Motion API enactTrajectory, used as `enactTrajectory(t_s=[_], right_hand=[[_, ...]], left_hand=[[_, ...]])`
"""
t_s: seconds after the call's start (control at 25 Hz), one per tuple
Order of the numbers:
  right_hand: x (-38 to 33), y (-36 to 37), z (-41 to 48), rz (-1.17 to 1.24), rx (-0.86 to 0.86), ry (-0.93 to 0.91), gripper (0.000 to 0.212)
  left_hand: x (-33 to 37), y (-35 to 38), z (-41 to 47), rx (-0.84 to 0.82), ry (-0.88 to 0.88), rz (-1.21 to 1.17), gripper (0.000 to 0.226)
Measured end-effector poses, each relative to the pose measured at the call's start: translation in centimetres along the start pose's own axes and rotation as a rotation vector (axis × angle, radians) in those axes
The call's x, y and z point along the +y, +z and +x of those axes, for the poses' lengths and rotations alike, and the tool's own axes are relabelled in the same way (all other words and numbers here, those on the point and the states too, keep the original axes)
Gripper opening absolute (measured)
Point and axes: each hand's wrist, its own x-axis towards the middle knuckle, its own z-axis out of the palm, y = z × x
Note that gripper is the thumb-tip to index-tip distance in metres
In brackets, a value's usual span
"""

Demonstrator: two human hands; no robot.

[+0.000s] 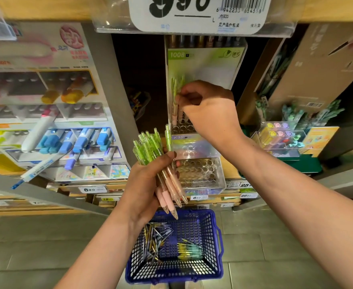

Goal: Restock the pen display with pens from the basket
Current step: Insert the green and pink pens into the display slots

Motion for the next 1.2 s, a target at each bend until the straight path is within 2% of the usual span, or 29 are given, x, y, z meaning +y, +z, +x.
enactTrajectory(t_s=[0.28, 0.36, 0.44, 0.56, 0.64, 0.76, 0.92, 1.08, 1.2], right_hand=[[-0.2, -0.1, -0.4, -0.135, -0.058, 0.048, 0.011], [-0.5, -0.8, -1.2, -0.075, -0.116, 0.123, 0.008], [-1.0, -1.5, -2.6, 0.098, -0.275, 0.213, 0.01], [-1.6, -2.1, -4.5, 0.099, -0.585, 0.205, 0.018], [-1.4, -1.9, -4.8, 0.208, -0.66, 0.264, 0.016], [-0.8, -1.7, -4.9, 0.466, -0.601, 0.443, 0.012], [-0.6, -1.3, -5.6, 0.607, -0.521, 0.505, 0.01], [-0.6, -1.8, -5.4, 0.598, -0.543, 0.542, 0.017], [-0.5, -2.7, -4.2, 0.572, -0.44, 0.479, 0.017]], left_hand=[[0.1, -0.2, -0.2, -0.016, 0.007, -0.002, 0.028], [0.3, -0.1, -0.3, -0.042, 0.011, 0.008, 0.031], [0.7, 0.0, -0.3, -0.068, 0.02, 0.023, 0.033], [1.1, 0.1, -0.4, -0.084, 0.024, 0.042, 0.033], [1.2, 0.1, -0.5, -0.087, 0.016, 0.024, 0.028], [1.3, 0.2, -0.7, -0.083, 0.008, -0.008, 0.019], [1.3, 0.4, -0.6, -0.074, 0.008, -0.008, 0.021], [1.4, 0.1, -0.4, -0.036, -0.01, 0.008, 0.022], [1.4, 0.0, -0.2, 0.008, -0.026, -0.002, 0.025]])
